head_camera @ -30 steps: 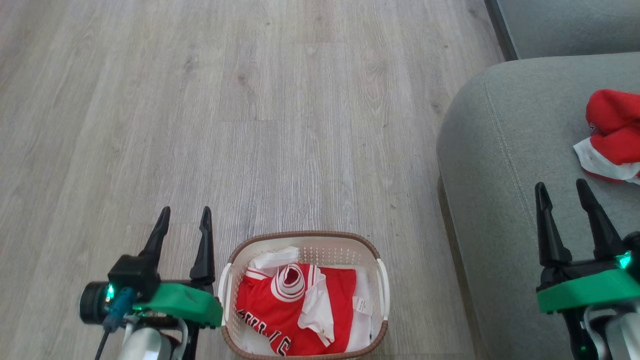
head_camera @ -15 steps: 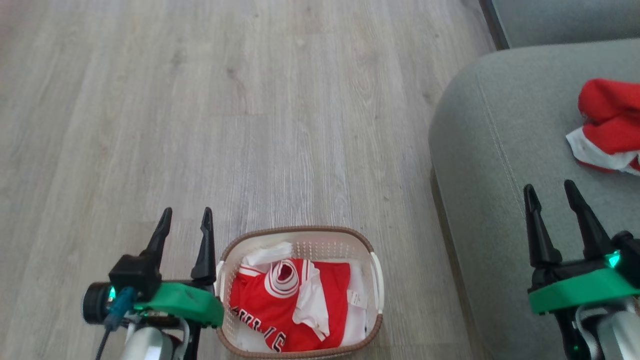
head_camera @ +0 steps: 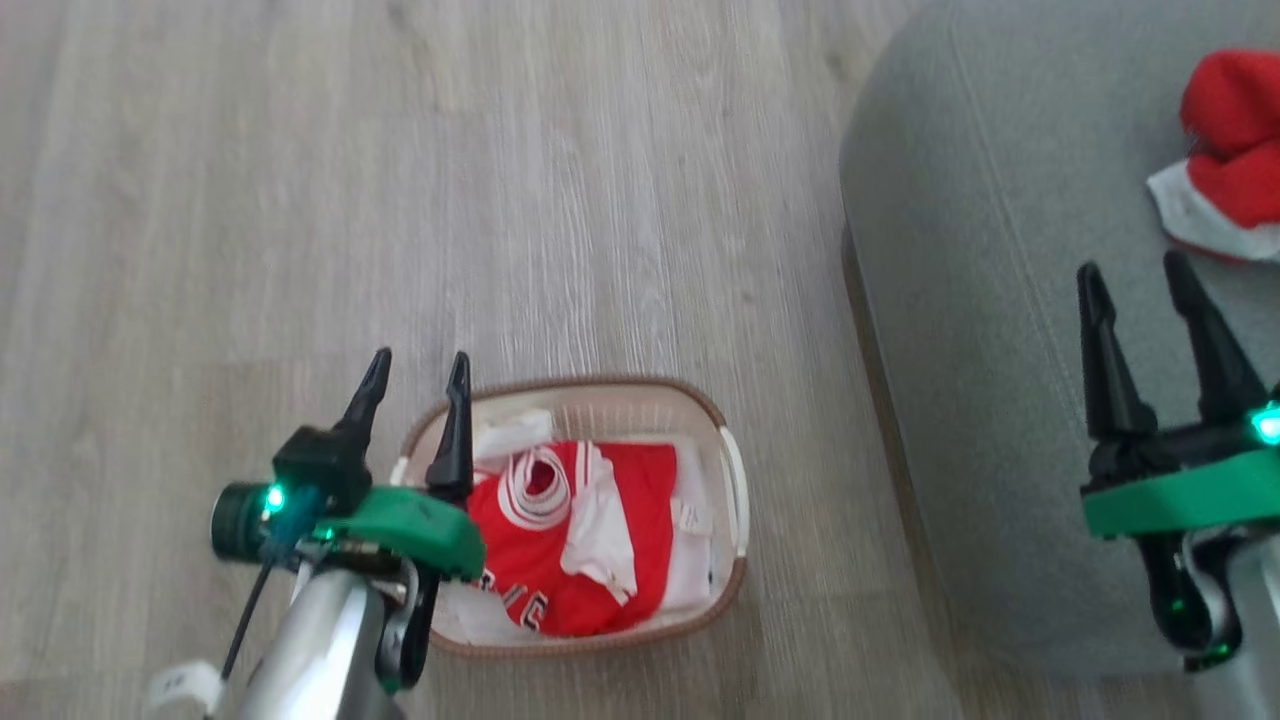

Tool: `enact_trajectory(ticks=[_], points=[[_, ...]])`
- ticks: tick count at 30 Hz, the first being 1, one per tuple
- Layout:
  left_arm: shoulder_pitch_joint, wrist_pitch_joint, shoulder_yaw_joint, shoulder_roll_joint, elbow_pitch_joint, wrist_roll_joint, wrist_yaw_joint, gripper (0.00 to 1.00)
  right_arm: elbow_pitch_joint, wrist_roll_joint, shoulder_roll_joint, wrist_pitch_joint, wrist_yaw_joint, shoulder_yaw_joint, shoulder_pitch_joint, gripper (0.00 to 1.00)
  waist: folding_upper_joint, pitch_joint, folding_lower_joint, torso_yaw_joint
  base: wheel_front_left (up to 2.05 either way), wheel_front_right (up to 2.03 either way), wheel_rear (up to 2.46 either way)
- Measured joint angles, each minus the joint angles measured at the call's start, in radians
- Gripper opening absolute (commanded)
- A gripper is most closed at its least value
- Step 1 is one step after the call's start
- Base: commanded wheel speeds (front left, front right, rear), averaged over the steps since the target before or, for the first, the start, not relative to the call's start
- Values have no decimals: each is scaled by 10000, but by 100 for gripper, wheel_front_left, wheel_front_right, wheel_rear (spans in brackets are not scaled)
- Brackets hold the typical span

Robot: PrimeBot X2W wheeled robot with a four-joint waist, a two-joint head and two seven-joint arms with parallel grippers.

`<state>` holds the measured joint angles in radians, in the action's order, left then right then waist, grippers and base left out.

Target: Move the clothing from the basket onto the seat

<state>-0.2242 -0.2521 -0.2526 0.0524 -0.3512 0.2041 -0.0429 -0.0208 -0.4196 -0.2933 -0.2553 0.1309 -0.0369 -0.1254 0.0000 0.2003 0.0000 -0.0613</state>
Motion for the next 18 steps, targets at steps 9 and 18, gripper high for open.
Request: enact_trajectory(ticks=[9,18], points=[[-1457,0,-395,-73,-2734,113,224,100,253,-232,-222,0,0,-217,-986,100,0,1181,0,-352,0,0,0],[-2962,0,-920,-107,-5336,978,453,100,472,-706,-222,-2,0,-337,-1831,100,0,2374,1,-908,0,0,0]])
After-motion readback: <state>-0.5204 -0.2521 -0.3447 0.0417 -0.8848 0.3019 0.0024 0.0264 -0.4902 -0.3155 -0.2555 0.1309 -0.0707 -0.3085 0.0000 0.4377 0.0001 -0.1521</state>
